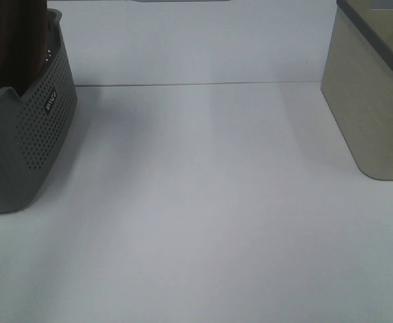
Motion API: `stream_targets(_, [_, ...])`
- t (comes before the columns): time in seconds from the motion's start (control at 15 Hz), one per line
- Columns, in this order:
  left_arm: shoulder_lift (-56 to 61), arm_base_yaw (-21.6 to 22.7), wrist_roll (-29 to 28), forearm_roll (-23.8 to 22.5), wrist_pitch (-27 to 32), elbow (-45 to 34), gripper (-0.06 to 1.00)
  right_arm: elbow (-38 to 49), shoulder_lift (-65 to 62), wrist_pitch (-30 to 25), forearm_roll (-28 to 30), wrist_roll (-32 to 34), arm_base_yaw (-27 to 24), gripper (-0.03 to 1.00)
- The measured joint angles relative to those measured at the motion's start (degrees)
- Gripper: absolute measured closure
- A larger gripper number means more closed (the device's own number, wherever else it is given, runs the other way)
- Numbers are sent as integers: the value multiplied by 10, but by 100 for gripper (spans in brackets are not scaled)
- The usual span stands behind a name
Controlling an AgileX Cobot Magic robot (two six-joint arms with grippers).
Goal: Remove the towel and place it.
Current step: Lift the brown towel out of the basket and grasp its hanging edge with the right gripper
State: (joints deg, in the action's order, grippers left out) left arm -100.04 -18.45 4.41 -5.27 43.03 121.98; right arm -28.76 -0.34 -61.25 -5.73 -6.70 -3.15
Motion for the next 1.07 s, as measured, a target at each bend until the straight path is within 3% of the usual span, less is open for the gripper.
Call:
stream_targets(0.33, [10, -172, 37, 1, 36, 0, 94, 0, 0, 0, -18, 1, 0, 34])
stream_targets(0.6, [10, -245, 45, 2, 52, 0, 94, 0, 27, 16, -91, -3, 0, 34])
stream_targets(0.87, [10, -273, 45, 25, 53, 0, 94, -4, 165, 25, -197, -137, 0, 34])
stream_targets(1.07, [10, -274, 45, 40, 52, 0, 94, -6, 293, 61, -355, -291, 0, 34])
